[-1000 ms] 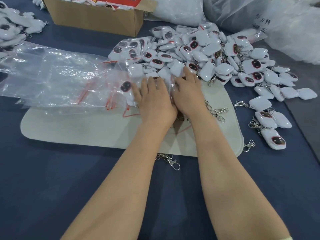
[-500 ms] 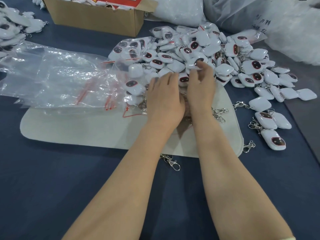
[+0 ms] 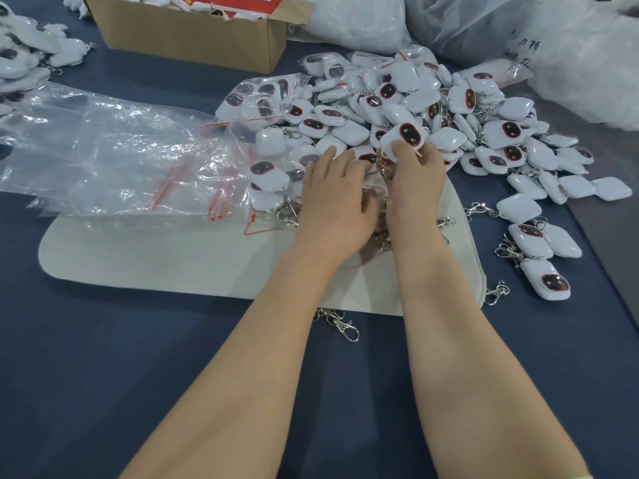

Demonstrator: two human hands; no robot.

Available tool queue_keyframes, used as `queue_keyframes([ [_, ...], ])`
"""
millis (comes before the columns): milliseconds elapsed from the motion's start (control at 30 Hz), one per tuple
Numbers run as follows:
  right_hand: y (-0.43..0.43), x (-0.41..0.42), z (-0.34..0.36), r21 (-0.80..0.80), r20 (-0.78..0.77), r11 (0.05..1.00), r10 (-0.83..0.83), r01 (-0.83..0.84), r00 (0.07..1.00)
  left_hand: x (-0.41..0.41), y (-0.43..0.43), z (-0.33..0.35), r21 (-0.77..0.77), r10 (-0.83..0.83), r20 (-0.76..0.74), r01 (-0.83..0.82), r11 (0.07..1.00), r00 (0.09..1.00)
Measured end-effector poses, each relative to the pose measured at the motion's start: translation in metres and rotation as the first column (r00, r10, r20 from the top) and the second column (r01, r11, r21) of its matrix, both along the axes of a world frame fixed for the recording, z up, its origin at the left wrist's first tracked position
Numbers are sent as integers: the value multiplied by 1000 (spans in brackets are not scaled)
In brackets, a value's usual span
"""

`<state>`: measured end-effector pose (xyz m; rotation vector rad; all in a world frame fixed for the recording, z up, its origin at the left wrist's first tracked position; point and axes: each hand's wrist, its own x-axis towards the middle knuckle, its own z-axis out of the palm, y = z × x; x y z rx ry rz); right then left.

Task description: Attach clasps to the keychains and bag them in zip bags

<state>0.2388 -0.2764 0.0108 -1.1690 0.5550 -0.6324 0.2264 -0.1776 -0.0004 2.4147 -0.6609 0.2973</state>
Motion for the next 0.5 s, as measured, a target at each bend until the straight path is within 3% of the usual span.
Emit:
queue_keyframes([
  [100, 0, -1, 2, 61, 33, 998, 18, -20, 999, -2, 0, 2, -17, -75, -8, 75, 997, 997],
  [300, 0, -2, 4, 217, 72, 972, 77, -91, 994, -2, -3, 0, 98, -132, -26, 134, 986, 991],
  [500, 0, 0, 3, 219, 42, 970, 102, -108, 994, -2, -4, 2, 67, -171, -55, 174, 982, 984],
])
